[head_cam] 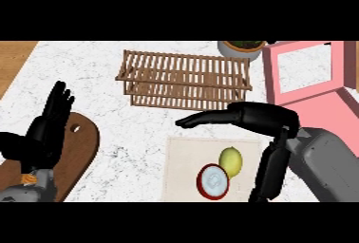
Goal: Pick the can from the placemat and place it in the tiered shelf
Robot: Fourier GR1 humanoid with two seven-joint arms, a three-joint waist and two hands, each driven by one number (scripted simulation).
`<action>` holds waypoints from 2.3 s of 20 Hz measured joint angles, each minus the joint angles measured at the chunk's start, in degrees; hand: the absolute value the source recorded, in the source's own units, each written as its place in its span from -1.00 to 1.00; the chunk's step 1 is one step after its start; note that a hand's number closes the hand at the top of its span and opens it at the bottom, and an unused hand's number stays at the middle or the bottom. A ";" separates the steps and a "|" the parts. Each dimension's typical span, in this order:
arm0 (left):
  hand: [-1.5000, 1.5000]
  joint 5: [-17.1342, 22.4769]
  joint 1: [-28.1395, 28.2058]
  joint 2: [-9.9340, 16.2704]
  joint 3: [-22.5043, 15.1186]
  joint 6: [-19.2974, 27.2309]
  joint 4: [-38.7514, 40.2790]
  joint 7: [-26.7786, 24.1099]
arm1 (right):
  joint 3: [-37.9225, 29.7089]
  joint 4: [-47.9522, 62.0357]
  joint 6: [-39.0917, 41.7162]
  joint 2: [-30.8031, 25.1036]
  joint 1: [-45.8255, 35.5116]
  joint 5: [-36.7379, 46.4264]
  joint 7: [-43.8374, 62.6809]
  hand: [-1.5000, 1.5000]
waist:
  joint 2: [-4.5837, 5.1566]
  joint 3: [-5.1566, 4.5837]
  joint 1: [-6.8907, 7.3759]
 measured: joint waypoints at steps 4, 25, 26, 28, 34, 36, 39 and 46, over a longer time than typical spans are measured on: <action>0.00 -0.01 -0.14 0.20 0.55 0.24 -0.28 0.95 | 1.10 -7.19 4.59 -5.09 -3.37 4.21 2.51 -1.00 | -0.29 0.00 -0.77; 0.00 -1.33 0.52 -1.32 1.23 -1.02 -1.26 0.70 | 23.72 -27.63 2.47 -1.81 -2.21 49.48 22.58 -1.00 | 0.02 0.03 -0.57; 0.00 -1.24 0.44 -1.31 1.54 -1.19 -1.08 0.62 | 24.11 -27.08 2.40 -2.45 -1.80 51.52 22.06 -1.00 | 0.05 0.03 -0.56; 0.00 -1.47 -0.37 -1.15 2.04 -1.50 -0.47 1.03 | 23.78 -25.40 2.38 -2.95 -1.31 54.76 20.26 -1.00 | 0.10 0.03 -0.55; 0.00 -2.30 0.31 -2.02 2.48 -2.23 -2.09 2.06 | 22.25 -19.50 0.52 -2.12 1.73 62.82 11.74 -1.00 | 0.15 0.04 -0.43; 0.00 -2.89 0.39 -2.45 2.51 -2.34 -2.44 2.21 | 22.33 -18.09 -0.65 -1.95 3.43 65.76 8.86 -1.00 | 0.13 0.04 -0.46; 0.00 -2.95 1.31 -2.99 2.89 -3.03 -2.87 2.07 | 21.50 -15.61 -1.64 -1.88 4.87 68.97 4.60 -1.00 | 0.14 0.04 -0.45; 0.00 -4.19 1.38 -4.01 3.65 -3.90 -4.04 2.91 | 20.81 -11.34 -3.47 0.18 8.46 76.86 -1.70 -1.00 | 0.13 0.03 -0.51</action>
